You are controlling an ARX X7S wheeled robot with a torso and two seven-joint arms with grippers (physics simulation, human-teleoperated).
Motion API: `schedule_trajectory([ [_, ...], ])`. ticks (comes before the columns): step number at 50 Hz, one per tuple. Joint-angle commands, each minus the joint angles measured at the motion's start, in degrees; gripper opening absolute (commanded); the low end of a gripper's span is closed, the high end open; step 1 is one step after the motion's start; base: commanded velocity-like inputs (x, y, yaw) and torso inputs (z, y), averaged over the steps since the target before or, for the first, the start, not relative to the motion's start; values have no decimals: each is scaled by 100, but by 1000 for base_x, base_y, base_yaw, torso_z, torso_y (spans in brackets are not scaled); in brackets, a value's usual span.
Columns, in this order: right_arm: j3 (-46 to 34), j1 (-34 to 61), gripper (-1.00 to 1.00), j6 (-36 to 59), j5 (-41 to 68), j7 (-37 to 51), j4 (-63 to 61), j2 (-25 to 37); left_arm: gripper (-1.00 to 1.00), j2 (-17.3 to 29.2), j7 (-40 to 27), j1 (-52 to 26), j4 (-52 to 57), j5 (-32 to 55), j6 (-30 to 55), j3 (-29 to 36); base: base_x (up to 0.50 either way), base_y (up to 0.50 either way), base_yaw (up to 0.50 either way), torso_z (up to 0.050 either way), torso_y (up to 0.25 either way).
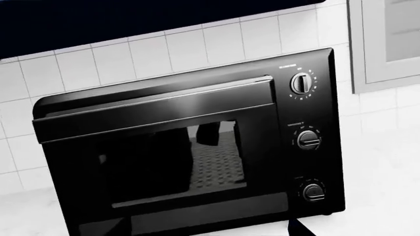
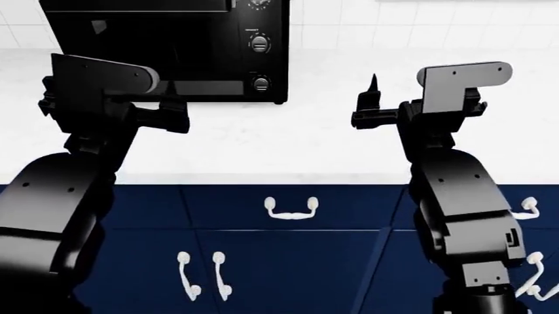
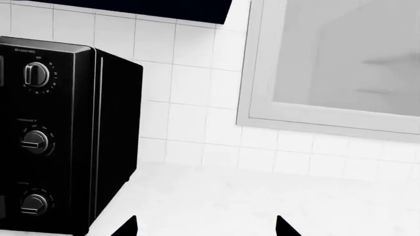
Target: Open the toaster oven door.
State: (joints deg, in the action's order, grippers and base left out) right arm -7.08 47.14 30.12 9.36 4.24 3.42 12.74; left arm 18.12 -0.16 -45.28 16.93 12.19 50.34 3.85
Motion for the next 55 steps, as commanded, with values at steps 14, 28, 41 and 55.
schedule_trajectory([
  [14,-114,62,100,92,25,32,25,31,100,43,-50,3,36,58,77,-34,39,0,0,0,0],
  [28,-165,49,100,107,55,43,1,40,100,90,-67,23,122,99,141,-58,92,0,0,0,0],
  [41,-212,95,100,32,67,45,132,31,100,86,-62,-1,7,106,57,-14,150,0,0,0,0],
  [55,-256,89,100,-16,87,55,196,37,100,113,-73,16,1,131,45,-16,179,0,0,0,0],
])
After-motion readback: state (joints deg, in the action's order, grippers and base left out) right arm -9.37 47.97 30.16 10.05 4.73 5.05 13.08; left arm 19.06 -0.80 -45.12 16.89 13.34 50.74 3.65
